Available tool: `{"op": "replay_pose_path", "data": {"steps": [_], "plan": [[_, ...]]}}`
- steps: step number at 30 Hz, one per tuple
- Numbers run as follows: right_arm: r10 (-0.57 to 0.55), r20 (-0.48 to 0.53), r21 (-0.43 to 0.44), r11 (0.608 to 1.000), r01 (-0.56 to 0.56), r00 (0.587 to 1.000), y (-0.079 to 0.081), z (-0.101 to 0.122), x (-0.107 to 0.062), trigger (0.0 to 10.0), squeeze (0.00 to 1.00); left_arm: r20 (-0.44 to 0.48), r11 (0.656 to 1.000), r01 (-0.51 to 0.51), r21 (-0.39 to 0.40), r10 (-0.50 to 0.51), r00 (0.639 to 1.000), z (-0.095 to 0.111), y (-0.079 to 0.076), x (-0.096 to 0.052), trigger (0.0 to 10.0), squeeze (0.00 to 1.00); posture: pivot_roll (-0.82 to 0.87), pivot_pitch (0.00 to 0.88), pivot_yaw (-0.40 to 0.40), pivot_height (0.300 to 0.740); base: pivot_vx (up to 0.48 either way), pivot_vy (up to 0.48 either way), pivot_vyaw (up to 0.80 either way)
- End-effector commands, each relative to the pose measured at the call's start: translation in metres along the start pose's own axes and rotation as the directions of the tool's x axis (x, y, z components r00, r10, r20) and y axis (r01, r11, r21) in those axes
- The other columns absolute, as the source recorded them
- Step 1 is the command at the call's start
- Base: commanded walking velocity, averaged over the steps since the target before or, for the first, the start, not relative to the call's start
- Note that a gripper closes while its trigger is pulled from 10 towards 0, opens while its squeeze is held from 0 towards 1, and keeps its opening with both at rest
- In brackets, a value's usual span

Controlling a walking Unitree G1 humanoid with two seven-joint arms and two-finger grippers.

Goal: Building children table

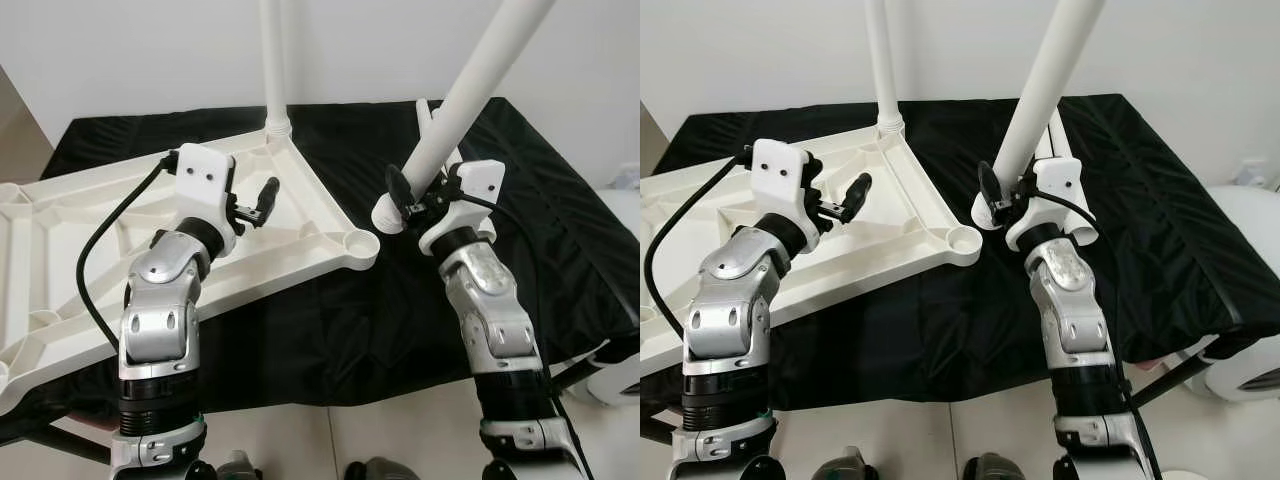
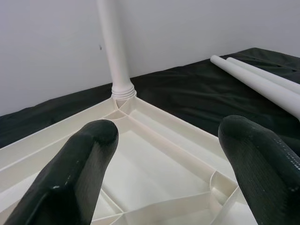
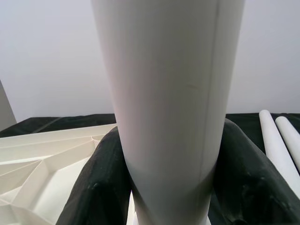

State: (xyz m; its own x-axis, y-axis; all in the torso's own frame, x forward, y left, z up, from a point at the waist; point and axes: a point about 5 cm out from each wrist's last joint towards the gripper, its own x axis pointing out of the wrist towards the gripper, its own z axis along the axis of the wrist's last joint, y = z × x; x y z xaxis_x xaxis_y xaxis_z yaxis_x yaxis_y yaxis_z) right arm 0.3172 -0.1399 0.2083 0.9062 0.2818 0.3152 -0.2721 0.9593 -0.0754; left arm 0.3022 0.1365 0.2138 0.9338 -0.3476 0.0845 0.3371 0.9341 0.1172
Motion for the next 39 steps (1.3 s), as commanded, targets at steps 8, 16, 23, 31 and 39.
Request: {"op": "replay_pose_path", "data": {"steps": [8, 16, 23, 31, 39], "plan": [[-0.027, 0.025, -0.055, 0.998, 0.029, 0.999, -0.010, 0.004, 0.006, 10.0, 0.00, -0.001, 0.975, -0.223, 0.020, 0.223, 0.975, -0.003, 0.010, 0.001, 10.0, 0.00, 0.00, 0.000, 0.027, 0.740, 0.000, 0.000, 0.00], [-0.036, 0.001, -0.036, 0.999, 0.036, 0.999, -0.008, -0.003, 0.010, 10.0, 0.00, -0.014, 0.987, -0.151, -0.050, 0.150, 0.989, -0.015, 0.005, 0.005, 10.0, 0.00, 0.04, 0.000, -0.048, 0.740, 0.000, 0.000, 0.00], [-0.044, -0.002, -0.040, 0.998, 0.044, 0.999, -0.007, -0.004, 0.016, 10.0, 0.00, -0.023, 0.999, -0.031, -0.013, 0.031, 0.999, -0.018, 0.000, 0.010, 10.0, 0.00, 0.05, 0.000, -0.055, 0.740, 0.000, 0.000, 0.00], [-0.042, -0.002, -0.045, 0.998, 0.041, 0.999, -0.005, -0.006, 0.017, 10.0, 0.00, -0.040, 0.988, 0.156, 0.013, -0.155, 0.987, -0.020, -0.018, 0.011, 10.0, 0.00, 0.06, 0.000, -0.042, 0.740, 0.000, 0.000, 0.00], [-0.044, -0.006, -0.052, 0.998, 0.044, 0.999, -0.006, -0.009, 0.017, 10.0, 0.00, -0.132, 0.870, 0.473, 0.138, -0.457, 0.880, -0.037, -0.059, 0.006, 10.0, 0.00, 0.06, 0.000, -0.034, 0.740, 0.000, 0.000, 0.00]]}}
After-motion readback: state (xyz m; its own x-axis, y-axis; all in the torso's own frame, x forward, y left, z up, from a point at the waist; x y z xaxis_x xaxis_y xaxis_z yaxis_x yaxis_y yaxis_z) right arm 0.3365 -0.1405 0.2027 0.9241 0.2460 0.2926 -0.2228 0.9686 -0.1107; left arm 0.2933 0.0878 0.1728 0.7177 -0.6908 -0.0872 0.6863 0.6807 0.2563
